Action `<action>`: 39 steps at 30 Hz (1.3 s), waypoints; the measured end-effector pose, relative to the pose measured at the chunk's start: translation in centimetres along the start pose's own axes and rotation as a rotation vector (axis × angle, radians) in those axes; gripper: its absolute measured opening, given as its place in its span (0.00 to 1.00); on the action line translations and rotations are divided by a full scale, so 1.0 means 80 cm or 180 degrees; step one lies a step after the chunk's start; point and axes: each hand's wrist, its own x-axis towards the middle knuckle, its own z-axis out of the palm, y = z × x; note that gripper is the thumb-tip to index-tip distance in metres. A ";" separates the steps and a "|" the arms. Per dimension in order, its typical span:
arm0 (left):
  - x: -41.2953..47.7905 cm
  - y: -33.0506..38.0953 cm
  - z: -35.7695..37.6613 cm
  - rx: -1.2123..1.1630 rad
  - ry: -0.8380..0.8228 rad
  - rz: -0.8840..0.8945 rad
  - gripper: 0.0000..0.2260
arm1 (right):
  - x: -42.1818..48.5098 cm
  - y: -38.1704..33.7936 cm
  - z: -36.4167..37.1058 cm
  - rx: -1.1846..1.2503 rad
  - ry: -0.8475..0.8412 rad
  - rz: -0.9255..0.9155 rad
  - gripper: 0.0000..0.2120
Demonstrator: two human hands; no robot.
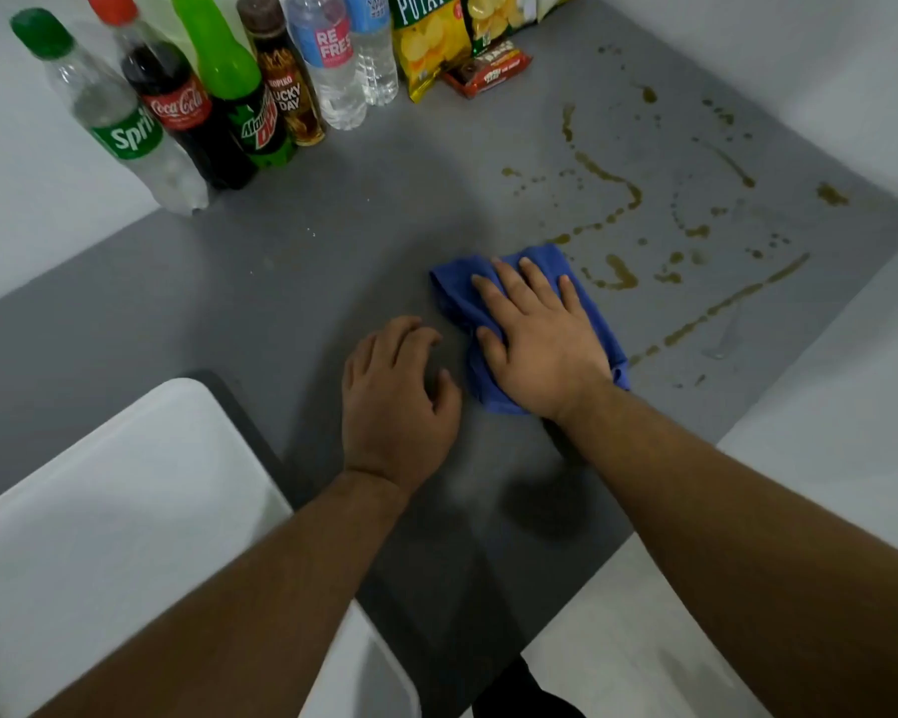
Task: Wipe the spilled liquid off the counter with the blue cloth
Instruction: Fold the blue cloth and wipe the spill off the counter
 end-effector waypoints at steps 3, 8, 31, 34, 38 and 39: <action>-0.013 0.000 0.009 0.0212 -0.0030 0.0003 0.17 | -0.034 -0.013 0.005 0.0087 0.0056 -0.0079 0.29; -0.012 0.001 0.018 0.0341 0.0168 0.0079 0.15 | -0.107 0.016 0.010 0.0049 -0.0008 -0.0496 0.28; -0.009 0.001 0.020 0.0641 -0.0015 0.0213 0.15 | -0.140 0.042 0.000 0.0071 -0.0090 0.0019 0.28; -0.009 0.001 0.019 0.0635 -0.0008 0.0235 0.15 | -0.137 0.013 0.010 0.0072 -0.0034 0.0373 0.30; -0.010 -0.001 0.019 0.0608 -0.0015 0.0247 0.15 | -0.176 0.023 0.016 0.0095 -0.0088 -0.0139 0.29; -0.009 -0.001 0.020 0.0607 -0.0004 0.0241 0.15 | -0.185 0.037 0.014 0.0112 -0.0119 -0.0296 0.29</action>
